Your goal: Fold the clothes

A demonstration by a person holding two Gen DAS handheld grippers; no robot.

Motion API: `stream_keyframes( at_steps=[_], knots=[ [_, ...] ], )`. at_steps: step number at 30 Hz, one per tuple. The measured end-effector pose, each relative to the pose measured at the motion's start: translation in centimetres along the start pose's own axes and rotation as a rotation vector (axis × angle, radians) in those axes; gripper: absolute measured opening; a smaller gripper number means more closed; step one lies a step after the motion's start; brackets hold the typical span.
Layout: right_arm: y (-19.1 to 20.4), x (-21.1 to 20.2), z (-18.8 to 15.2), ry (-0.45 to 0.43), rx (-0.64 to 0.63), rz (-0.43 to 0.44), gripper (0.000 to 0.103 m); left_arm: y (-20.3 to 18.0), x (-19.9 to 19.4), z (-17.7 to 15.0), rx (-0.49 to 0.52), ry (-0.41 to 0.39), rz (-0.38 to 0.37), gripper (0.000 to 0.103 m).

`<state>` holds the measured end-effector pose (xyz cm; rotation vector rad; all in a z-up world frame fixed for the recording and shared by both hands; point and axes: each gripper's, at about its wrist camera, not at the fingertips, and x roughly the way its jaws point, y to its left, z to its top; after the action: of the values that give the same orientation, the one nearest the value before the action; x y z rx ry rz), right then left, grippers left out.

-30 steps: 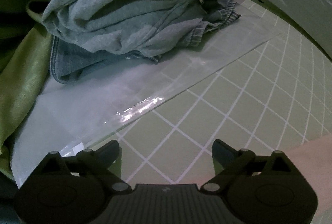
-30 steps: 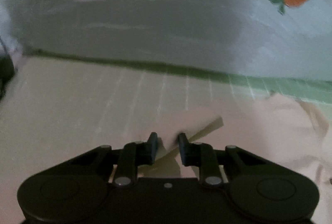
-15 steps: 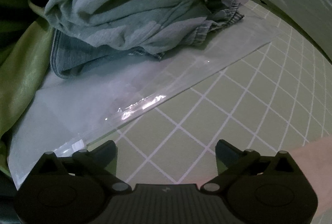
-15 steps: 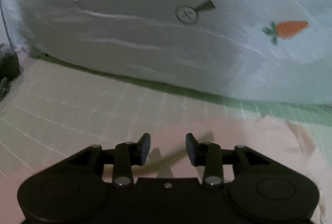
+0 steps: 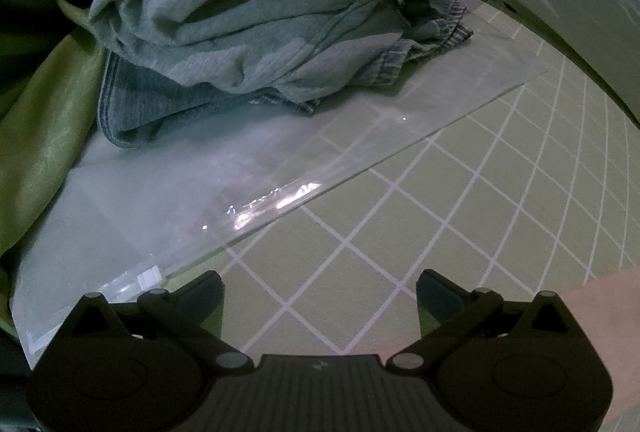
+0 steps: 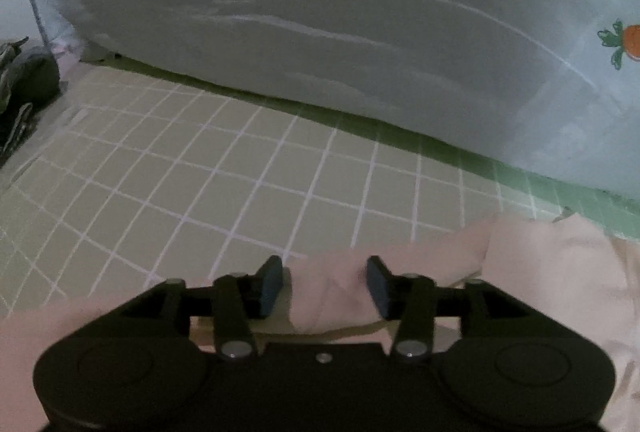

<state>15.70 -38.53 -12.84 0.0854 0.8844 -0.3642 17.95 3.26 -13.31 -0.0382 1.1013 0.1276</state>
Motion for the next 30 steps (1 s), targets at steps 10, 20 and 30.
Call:
stream_keyframes(
  at_steps=[10,20,30],
  knots=[
    [0.9,-1.7,2.4,-0.224,-0.079,0.037,0.005,0.3,0.2,-0.1,-0.006,0.0,-0.016,0.103],
    [1.7,2.7,3.3,-0.099,-0.071,0.056,0.02,0.3,0.1,0.1,-0.004,-0.003,0.008,0.103],
    [-2.6,-5.7,-3.2,-0.125,0.122,-0.066,0.059,2.4,-2.5,-1.7,-0.023,-0.002,-0.054,0.1]
  ],
)
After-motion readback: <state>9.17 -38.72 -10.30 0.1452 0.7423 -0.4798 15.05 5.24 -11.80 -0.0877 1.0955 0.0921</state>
